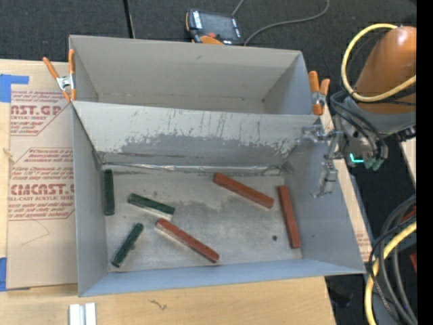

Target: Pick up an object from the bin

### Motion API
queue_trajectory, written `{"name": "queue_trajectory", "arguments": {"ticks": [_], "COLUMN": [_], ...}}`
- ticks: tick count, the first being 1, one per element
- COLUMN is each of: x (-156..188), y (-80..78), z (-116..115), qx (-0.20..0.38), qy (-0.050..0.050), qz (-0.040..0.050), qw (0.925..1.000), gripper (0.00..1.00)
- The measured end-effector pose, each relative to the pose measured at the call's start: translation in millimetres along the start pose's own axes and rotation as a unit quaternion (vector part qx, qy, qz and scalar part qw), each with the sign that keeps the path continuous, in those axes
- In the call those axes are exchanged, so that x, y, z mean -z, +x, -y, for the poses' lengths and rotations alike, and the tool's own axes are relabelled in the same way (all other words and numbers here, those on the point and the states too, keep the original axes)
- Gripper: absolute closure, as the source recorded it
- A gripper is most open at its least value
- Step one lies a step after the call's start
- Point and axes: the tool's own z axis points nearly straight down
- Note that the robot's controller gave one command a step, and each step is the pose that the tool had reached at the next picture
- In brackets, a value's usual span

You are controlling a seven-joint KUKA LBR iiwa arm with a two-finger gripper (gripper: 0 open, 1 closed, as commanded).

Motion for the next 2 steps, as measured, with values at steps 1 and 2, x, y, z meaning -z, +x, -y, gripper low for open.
{"name": "queue_trajectory", "arguments": {"ticks": [1, 2], "x": [-123, -159], "y": [12.3, 43.8], "z": [-42, -19], "qx": [0.095, 0.088], "qy": [-0.001, 0.000], "qz": [-0.0001, 0.0026], "qw": [0.9955, 0.9961], "gripper": [0.00, 0.00]}}
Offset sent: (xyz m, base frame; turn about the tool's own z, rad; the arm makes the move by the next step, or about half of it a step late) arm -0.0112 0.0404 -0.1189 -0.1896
